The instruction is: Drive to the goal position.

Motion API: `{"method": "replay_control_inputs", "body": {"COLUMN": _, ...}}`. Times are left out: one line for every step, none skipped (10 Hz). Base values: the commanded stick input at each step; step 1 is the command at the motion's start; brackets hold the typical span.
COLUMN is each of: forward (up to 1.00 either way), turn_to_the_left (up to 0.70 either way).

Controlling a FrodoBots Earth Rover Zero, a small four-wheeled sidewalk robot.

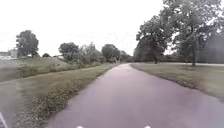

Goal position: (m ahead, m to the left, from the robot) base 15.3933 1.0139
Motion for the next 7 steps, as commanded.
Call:
{"method": "replay_control_inputs", "body": {"forward": 0.7, "turn_to_the_left": 0.0}}
{"method": "replay_control_inputs", "body": {"forward": 0.7, "turn_to_the_left": 0.0}}
{"method": "replay_control_inputs", "body": {"forward": 0.7, "turn_to_the_left": 0.0}}
{"method": "replay_control_inputs", "body": {"forward": 0.7, "turn_to_the_left": 0.0}}
{"method": "replay_control_inputs", "body": {"forward": 0.7, "turn_to_the_left": 0.0}}
{"method": "replay_control_inputs", "body": {"forward": 0.7, "turn_to_the_left": 0.0}}
{"method": "replay_control_inputs", "body": {"forward": 0.7, "turn_to_the_left": 0.0}}
